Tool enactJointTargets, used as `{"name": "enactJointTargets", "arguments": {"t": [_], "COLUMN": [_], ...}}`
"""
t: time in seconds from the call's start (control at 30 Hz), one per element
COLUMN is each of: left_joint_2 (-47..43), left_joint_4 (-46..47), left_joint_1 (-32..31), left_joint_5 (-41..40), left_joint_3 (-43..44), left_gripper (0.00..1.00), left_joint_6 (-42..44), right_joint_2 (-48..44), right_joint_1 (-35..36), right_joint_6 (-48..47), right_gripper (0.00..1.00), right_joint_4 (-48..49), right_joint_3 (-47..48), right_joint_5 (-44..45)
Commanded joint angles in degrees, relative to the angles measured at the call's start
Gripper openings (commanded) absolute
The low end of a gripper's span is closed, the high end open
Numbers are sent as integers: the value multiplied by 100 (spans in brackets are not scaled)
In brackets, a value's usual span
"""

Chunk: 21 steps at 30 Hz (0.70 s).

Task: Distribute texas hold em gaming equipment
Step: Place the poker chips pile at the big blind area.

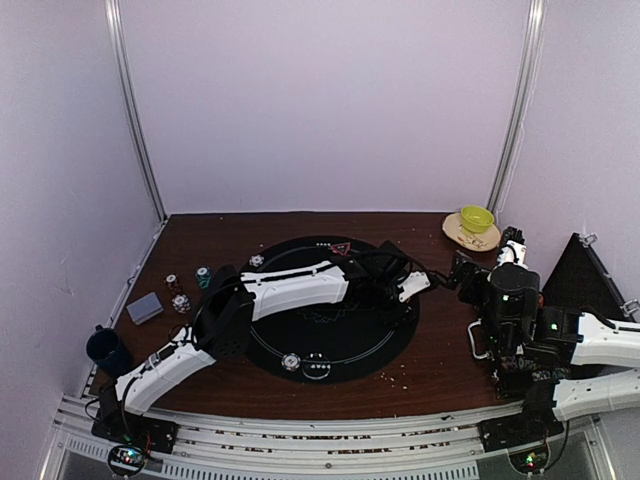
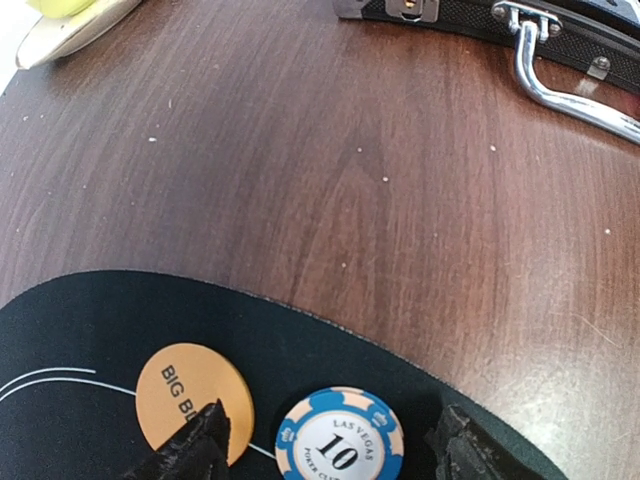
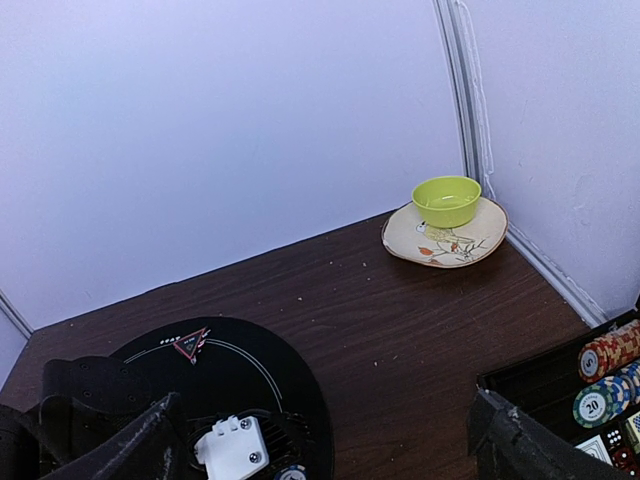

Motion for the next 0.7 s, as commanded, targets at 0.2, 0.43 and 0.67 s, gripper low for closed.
{"name": "enactJointTargets", "arguments": {"t": [0.2,0.43,0.67], "left_joint_2": [-1154,-2565,-4378], "left_joint_4": [-107,158,307], "left_joint_1": [-86,-77,609], "left_joint_5": [95,-449,-1056], "left_joint_3": [-423,-1932,-3783], "left_gripper": [81,95,98], "left_joint_6": [50,442,736], "right_joint_2": [-40,157,1008], "right_joint_1": [-15,-13,-12], "right_joint_6": [-111,-182,-259], "right_gripper": [99,100,100], "right_joint_4": [50,92,18], "right_joint_3": [-70,-33,276], "right_joint_5": [-53,-111,-466]}}
